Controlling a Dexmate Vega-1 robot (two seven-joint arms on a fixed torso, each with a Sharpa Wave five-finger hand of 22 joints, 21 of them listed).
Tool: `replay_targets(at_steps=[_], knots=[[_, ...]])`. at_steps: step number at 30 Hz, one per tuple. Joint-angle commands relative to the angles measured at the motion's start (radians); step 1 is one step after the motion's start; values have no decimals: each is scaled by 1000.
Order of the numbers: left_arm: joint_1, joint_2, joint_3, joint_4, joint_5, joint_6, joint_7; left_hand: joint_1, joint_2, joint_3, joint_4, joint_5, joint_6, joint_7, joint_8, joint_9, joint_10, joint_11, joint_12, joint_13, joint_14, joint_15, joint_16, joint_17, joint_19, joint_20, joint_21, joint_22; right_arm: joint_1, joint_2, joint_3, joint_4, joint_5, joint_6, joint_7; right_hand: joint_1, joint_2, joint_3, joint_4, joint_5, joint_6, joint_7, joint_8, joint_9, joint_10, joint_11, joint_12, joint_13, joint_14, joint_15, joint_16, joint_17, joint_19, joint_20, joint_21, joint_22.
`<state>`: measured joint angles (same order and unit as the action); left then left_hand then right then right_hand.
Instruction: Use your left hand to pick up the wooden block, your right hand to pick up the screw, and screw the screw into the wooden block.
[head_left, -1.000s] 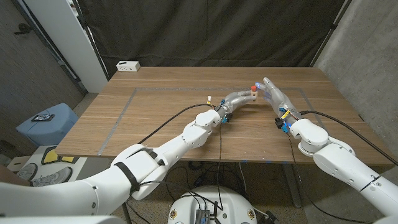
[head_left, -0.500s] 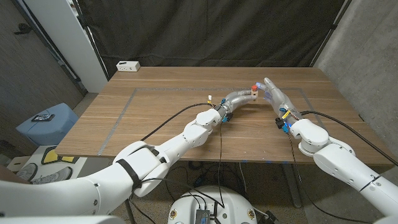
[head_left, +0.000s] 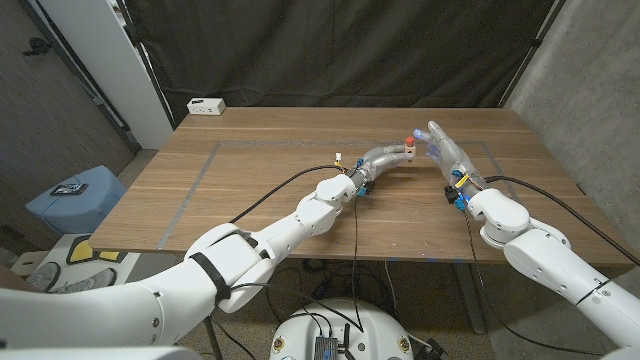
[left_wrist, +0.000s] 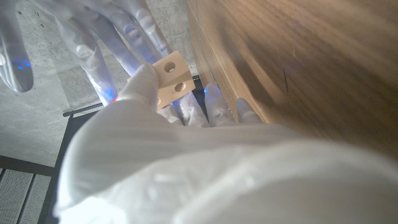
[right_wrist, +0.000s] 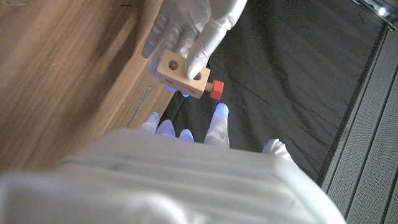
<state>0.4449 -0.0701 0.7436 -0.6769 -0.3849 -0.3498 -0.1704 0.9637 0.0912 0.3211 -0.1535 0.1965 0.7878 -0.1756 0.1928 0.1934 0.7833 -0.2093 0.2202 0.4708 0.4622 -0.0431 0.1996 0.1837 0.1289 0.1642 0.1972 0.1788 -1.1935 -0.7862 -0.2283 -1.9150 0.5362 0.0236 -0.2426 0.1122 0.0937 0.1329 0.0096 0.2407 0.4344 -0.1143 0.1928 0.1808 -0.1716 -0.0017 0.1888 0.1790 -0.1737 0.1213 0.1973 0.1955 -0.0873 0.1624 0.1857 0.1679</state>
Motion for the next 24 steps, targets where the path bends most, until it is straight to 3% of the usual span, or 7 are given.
replay_targets(at_steps=[1, 24], knots=[[-8, -10, -2, 23, 2, -8, -2, -8, 4, 4, 4, 4, 7, -1, 7, 3, 11, -7, 6, 4, -5, -44, 5, 2, 1, 7, 8, 5, 20, 7, -5, 27, -4, 3, 5, -2, 0, 6, 0, 6, 0, -9, -2, 0, -92, 9, 5, 2, -151, 4, 8, 2, 8, 2, 6, 3], [-31, -34, -6, 85, 4, -34, -9, -19, 3, 0, 8, 3, 7, -14, 7, 3, 14, -7, 6, 5, -2, -43, 7, 2, 1, 3, 8, 5, 49, -1, -28, 56, 7, -20, 32, -3, -2, 7, 0, 6, -2, -13, -2, 1, -92, 9, 4, 3, -154, 5, 6, 3, 4, 2, 4, 3]])
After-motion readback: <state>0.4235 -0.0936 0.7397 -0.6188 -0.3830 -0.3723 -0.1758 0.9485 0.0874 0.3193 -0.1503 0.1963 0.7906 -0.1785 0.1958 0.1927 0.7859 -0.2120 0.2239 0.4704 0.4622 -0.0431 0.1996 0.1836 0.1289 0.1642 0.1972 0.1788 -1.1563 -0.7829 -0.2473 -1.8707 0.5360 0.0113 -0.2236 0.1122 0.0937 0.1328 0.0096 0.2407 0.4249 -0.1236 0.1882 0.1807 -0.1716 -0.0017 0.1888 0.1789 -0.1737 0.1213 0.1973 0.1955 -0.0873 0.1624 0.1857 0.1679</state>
